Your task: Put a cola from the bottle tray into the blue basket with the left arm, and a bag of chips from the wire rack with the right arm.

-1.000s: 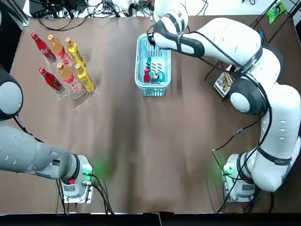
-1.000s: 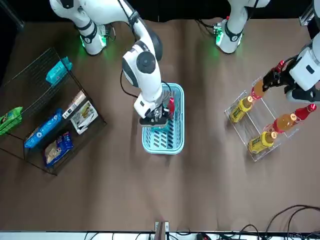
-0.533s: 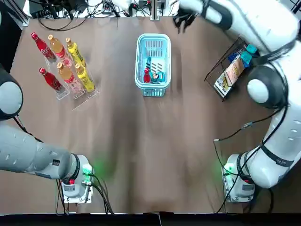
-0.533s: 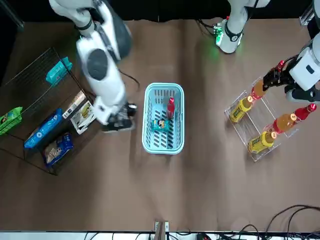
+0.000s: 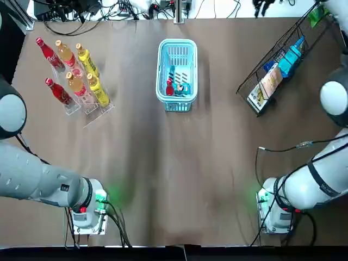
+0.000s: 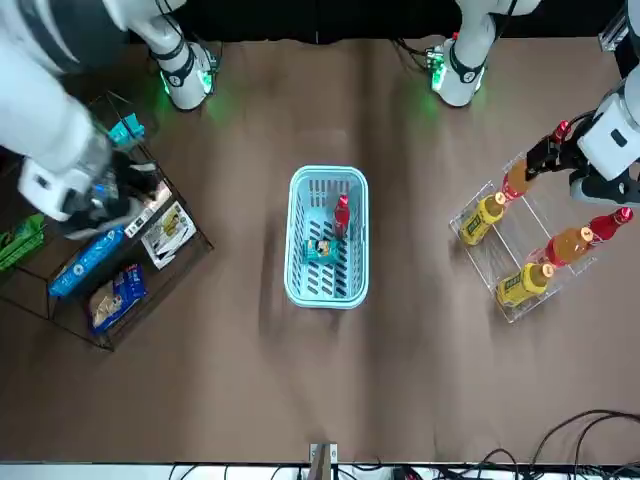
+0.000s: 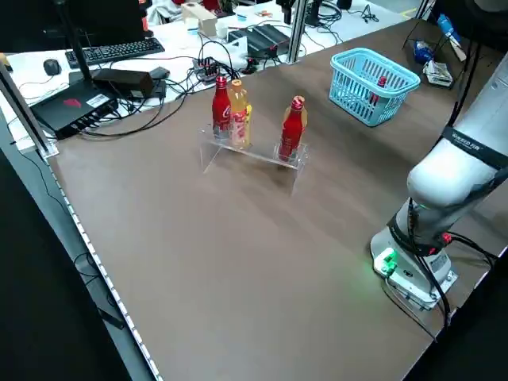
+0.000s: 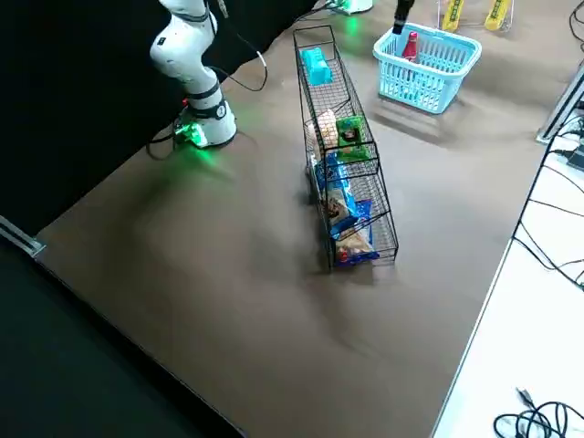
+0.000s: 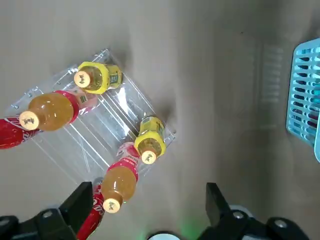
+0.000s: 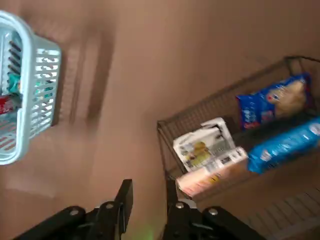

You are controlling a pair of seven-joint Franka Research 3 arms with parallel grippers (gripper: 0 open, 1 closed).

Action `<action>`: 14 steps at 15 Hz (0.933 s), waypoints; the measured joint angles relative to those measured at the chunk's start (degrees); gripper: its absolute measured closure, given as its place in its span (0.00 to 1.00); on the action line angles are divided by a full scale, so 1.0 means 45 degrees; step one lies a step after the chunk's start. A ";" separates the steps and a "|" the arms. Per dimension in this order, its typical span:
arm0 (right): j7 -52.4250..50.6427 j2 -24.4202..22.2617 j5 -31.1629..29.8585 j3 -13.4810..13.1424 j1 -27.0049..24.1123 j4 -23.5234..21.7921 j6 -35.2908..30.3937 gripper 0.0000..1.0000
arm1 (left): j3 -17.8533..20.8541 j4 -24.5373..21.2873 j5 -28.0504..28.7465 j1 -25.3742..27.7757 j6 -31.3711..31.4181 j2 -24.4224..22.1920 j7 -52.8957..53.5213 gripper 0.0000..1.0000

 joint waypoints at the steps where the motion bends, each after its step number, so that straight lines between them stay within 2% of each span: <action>1: -0.0126 -0.0869 0.0003 -0.0005 -0.0703 -0.0793 0.0166 0.66 | 0.0000 -0.0001 0.0000 -0.0005 -0.0003 0.0000 0.0001 0.00; 6: -0.0181 -0.3008 0.0007 -0.0007 -0.1607 -0.3549 0.1524 0.64 | -0.0004 0.0004 0.0001 -0.0011 -0.0004 0.0000 0.0000 0.00; 9: -0.0276 -0.3547 0.0007 -0.0004 -0.1685 -0.4327 0.1905 0.40 | -0.0004 0.0124 0.0001 -0.0012 -0.0003 0.0000 0.0000 0.00; 13: -0.0330 -0.3594 0.0007 0.0001 -0.1688 -0.4496 0.1949 0.04 | -0.0007 0.0157 0.0001 -0.0025 -0.0003 0.0000 0.0000 0.00; 14: -0.0349 -0.3595 0.0007 -0.0001 -0.1697 -0.4516 0.1949 0.00 | -0.0007 0.0159 0.0000 -0.0024 -0.0003 0.0000 0.0000 0.00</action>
